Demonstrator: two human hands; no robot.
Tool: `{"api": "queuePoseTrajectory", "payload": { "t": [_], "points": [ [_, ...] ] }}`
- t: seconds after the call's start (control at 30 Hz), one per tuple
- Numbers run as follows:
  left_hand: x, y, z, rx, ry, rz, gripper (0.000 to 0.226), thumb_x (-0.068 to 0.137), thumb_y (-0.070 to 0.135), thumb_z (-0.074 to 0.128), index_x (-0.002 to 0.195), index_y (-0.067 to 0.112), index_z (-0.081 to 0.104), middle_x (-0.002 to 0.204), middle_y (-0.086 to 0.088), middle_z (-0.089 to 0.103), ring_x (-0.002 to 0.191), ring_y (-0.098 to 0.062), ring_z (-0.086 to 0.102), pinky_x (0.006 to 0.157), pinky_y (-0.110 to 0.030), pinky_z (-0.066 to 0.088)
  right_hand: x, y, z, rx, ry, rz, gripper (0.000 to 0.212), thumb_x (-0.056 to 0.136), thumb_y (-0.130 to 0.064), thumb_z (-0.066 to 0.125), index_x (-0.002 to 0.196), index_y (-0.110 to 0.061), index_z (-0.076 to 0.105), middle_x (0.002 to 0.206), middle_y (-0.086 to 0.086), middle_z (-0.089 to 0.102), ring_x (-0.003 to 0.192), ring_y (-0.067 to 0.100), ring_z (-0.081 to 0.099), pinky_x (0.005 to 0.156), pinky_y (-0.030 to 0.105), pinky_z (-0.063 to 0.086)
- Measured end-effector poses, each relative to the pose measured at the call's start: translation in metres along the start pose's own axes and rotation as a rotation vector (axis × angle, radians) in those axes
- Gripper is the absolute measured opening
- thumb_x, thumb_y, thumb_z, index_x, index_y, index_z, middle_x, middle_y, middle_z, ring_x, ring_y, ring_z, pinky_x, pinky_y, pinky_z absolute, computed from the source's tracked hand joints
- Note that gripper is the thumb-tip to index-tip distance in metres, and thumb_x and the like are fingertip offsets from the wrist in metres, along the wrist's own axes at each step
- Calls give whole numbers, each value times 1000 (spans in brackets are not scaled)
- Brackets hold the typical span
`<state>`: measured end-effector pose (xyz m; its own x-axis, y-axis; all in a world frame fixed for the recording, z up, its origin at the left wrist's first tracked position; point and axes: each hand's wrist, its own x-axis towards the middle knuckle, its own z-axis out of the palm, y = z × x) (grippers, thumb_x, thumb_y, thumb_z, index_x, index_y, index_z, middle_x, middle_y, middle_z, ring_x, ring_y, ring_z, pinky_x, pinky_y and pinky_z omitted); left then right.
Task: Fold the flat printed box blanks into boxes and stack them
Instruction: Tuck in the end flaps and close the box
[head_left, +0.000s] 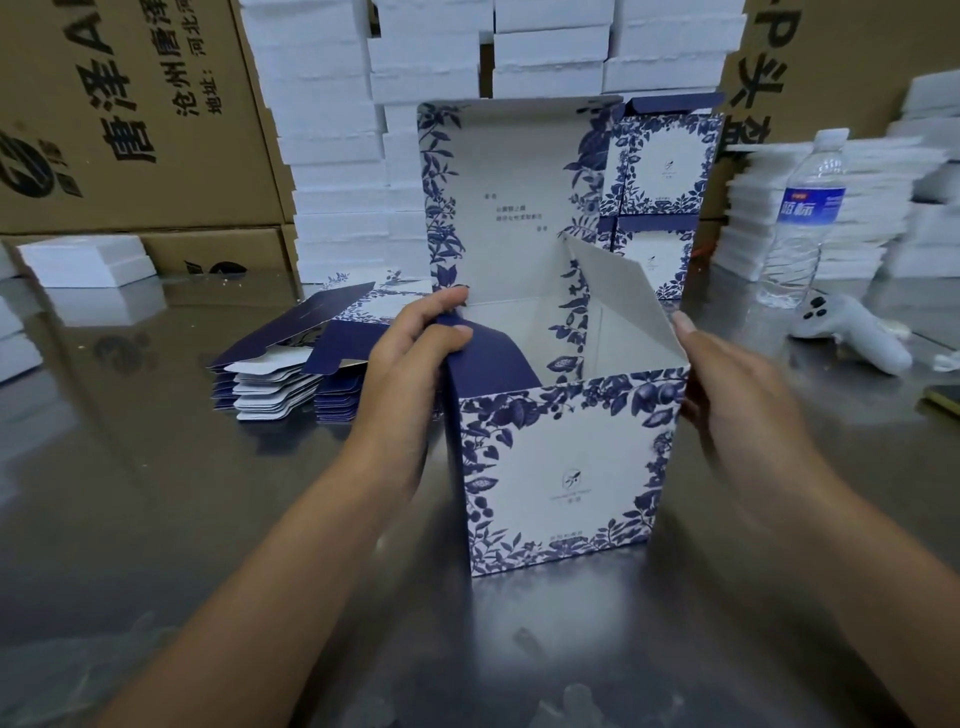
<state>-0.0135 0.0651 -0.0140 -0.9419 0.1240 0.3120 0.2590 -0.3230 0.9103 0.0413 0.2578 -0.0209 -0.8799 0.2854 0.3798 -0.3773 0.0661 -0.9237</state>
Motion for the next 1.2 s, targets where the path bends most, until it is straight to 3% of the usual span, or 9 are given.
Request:
{"api": "queuePoseTrajectory", "payload": {
  "t": [0.07, 0.2, 0.3, 0.43, 0.63, 0.7, 0.83, 1.1, 1.2],
  "points": [
    [0, 0, 1, -6, -24, -2, 28, 87, 10, 51, 101, 27, 69, 78, 10, 68, 70, -9, 61, 61, -19, 50, -1, -2, 1, 19, -37, -1, 21, 77, -48, 62, 72, -33, 76, 76, -9, 73, 69, 1, 66, 75, 19, 51],
    [0, 1, 2, -4, -39, 2, 31, 91, 6, 46, 103, 25, 68, 83, 7, 67, 71, -10, 60, 59, -19, 50, 3, -2, -2, -14, -64, 80, 23, 67, -53, 63, 73, -36, 77, 74, -9, 73, 70, 3, 67, 84, 29, 47],
    [-1, 2, 2, 11, -33, -3, 32, 91, 6, 46, 102, 26, 68, 76, 10, 68, 70, -10, 61, 58, -18, 50, 1, -6, -2, 8, -162, 65, 33, 60, -61, 59, 78, -39, 76, 68, -6, 71, 62, 6, 64, 67, 19, 50],
    [-1, 3, 4, 17, -4, -14, 31, 92, 7, 48, 99, 28, 70, 77, 8, 70, 70, -10, 63, 57, -19, 50, 2, -13, -6, -60, -199, 91, 40, 60, -55, 67, 74, -19, 74, 72, 11, 63, 71, 26, 52, 72, 34, 34],
    [-5, 5, 7, 23, -1, -11, 29, 93, 8, 46, 102, 25, 68, 90, 4, 68, 77, -12, 62, 63, -21, 49, 3, -29, -7, -200, -227, 220, 25, 72, -33, 66, 69, -8, 66, 77, 16, 48, 76, 25, 41, 62, 29, 28],
    [-6, 4, 8, 12, 1, -11, 29, 93, 8, 46, 102, 25, 67, 95, 2, 66, 82, -15, 61, 68, -25, 48, 6, -35, -8, -279, -224, 237, 27, 82, -22, 62, 64, -2, 60, 74, 15, 46, 70, 24, 40, 54, 26, 27],
    [-5, 3, 9, -10, 11, -29, 30, 93, 9, 46, 98, 28, 69, 95, 1, 68, 84, -19, 61, 72, -31, 47, 12, -45, -9, -523, -259, 160, 40, 86, -22, 56, 47, -21, 47, 46, -2, 33, 40, 11, 27, 46, 26, 19],
    [-3, 0, 7, -8, 34, -15, 39, 89, 5, 46, 86, 33, 72, 84, 9, 69, 79, -15, 61, 68, -30, 47, 27, -60, -4, -685, -331, 260, 25, 88, -29, 55, 66, -17, 51, 52, 4, 35, 39, 13, 29, 39, 17, 24],
    [-3, -1, 7, 18, 44, -2, 38, 89, 5, 47, 85, 34, 72, 85, 7, 67, 81, -17, 58, 73, -33, 45, 33, -60, 2, -663, -311, 306, 16, 91, -29, 54, 80, -16, 56, 70, 11, 45, 62, 21, 41, 52, 24, 31]
  ]
}}
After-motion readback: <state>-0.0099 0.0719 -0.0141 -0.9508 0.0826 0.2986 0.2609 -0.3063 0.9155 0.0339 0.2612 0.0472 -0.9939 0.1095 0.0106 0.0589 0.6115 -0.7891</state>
